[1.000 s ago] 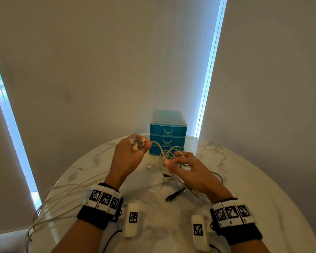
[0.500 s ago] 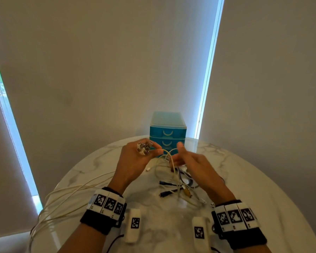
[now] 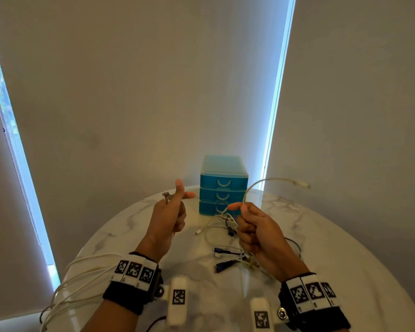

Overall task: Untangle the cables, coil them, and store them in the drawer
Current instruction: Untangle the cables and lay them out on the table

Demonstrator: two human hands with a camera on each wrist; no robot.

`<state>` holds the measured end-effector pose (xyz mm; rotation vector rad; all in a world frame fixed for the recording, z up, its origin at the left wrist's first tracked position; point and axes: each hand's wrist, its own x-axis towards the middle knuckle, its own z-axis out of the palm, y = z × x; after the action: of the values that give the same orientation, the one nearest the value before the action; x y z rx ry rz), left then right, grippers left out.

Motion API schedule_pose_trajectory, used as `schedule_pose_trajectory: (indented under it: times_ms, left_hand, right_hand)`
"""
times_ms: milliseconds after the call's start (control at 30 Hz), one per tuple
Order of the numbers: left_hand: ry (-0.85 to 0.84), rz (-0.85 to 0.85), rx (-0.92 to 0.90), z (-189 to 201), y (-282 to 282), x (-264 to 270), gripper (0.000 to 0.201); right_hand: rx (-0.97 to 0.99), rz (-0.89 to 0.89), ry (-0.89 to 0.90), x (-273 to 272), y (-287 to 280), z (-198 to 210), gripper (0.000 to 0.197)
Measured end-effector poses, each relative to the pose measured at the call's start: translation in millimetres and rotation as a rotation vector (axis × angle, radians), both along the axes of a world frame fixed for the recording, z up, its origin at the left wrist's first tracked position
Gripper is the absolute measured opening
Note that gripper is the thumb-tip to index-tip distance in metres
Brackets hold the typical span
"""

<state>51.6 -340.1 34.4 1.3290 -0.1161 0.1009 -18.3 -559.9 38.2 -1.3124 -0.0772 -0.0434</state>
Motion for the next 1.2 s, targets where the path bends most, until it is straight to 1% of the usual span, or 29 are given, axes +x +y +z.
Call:
schedule_pose_trajectory:
  times_ms: [100, 167, 267, 333, 400, 467, 500, 533, 567, 633, 700, 767, 867, 933, 967, 1000, 1033, 1067, 1100, 1133, 1167, 1200]
  left_hand:
    - [-0.057, -0.040, 0.050, 4.8, -4.2, -4.5, 0.066]
    - [-0.087, -0.079, 0.091, 8.3, -4.8, -8.6, 0.070]
    - [-0.119, -0.168, 0.201, 10.8, -6.7, -15.0, 0.066]
    - [-0.161, -0.145, 0.298, 9.9, -9.3, -17.4, 0.060]
    - [-0.215, -0.086, 0.345, 8.9, -11.1, -18.5, 0.060]
    - [-0.243, -0.086, 0.349, 9.7, -10.6, -18.8, 0.061]
    - [-0.248, -0.107, 0.356, 10.8, -9.6, -18.9, 0.060]
    - [-0.254, -0.137, 0.372, 11.4, -8.7, -19.4, 0.060]
    - [-0.260, -0.167, 0.404, 11.2, -8.2, -19.4, 0.060]
    - [-0.276, -0.215, 0.502, 11.0, -10.3, -21.0, 0.060]
    - [-0.298, -0.267, 0.605, 9.5, -16.1, -22.3, 0.054]
    - [-0.308, -0.325, 0.685, 9.3, -22.3, -24.3, 0.048]
    - [-0.316, -0.344, 0.770, 7.1, -26.6, -24.0, 0.048]
    - [-0.316, -0.337, 0.765, 6.3, -27.6, -24.6, 0.041]
    - [-0.314, -0.329, 0.738, 6.4, -27.5, -23.8, 0.033]
    - [-0.298, -0.309, 0.692, 7.7, -26.2, -24.3, 0.024]
    - [-0.265, -0.276, 0.622, 9.9, -24.3, -25.2, 0.020]
    - [-0.228, -0.242, 0.533, 9.7, -20.8, -23.1, 0.024]
    - [-0.200, -0.216, 0.427, 8.4, -16.8, -19.1, 0.035]
    - [-0.182, -0.203, 0.336, 7.3, -13.4, -15.4, 0.045]
    - [-0.172, -0.197, 0.267, 7.6, -10.7, -13.9, 0.052]
    - [-0.171, -0.203, 0.233, 7.4, -8.9, -13.3, 0.054]
  right_hand:
    - [-0.113, 0.094, 0.042, 1.0, 4.9, -4.2, 0.034]
    - [-0.254, 0.195, 0.073, -0.7, 10.4, -7.5, 0.034]
    - [-0.450, 0.275, 0.130, -1.7, 18.5, -11.8, 0.035]
    - [-0.509, 0.321, 0.169, -1.4, 21.4, -14.9, 0.035]
    - [-0.522, 0.338, 0.186, -2.2, 22.2, -16.4, 0.036]
    - [-0.543, 0.288, 0.165, -3.3, 23.2, -13.6, 0.032]
    - [-0.527, 0.225, 0.140, -1.7, 22.8, -12.6, 0.027]
    - [-0.466, 0.147, 0.109, 0.1, 22.2, -11.4, 0.022]
    - [-0.369, 0.067, 0.068, 2.5, 20.9, -10.6, 0.023]
    - [-0.195, -0.065, -0.051, 6.8, 17.5, -7.4, 0.030]
    - [-0.120, -0.117, -0.164, 5.1, 15.8, -2.5, 0.032]
    - [-0.129, -0.139, -0.247, 1.5, 15.7, 0.3, 0.031]
    - [-0.191, -0.225, -0.304, -1.2, 15.4, -1.4, 0.028]
    - [-0.202, -0.288, -0.316, -0.8, 13.9, -4.0, 0.027]
    - [-0.162, -0.307, -0.307, 0.1, 12.8, -4.7, 0.027]
    - [-0.086, -0.311, -0.283, 0.3, 11.1, -3.9, 0.027]
    - [0.005, -0.292, -0.247, 0.9, 9.0, -2.5, 0.028]
    - [0.076, -0.245, -0.203, 0.3, 6.8, -0.6, 0.029]
    - [0.107, -0.166, -0.156, -1.1, 4.8, 0.9, 0.030]
    - [0.084, -0.070, -0.107, -3.1, 4.9, 1.5, 0.031]
    - [0.014, 0.022, -0.062, -5.0, 7.0, 0.5, 0.031]
    - [-0.075, 0.089, -0.028, -7.1, 11.4, -1.7, 0.030]
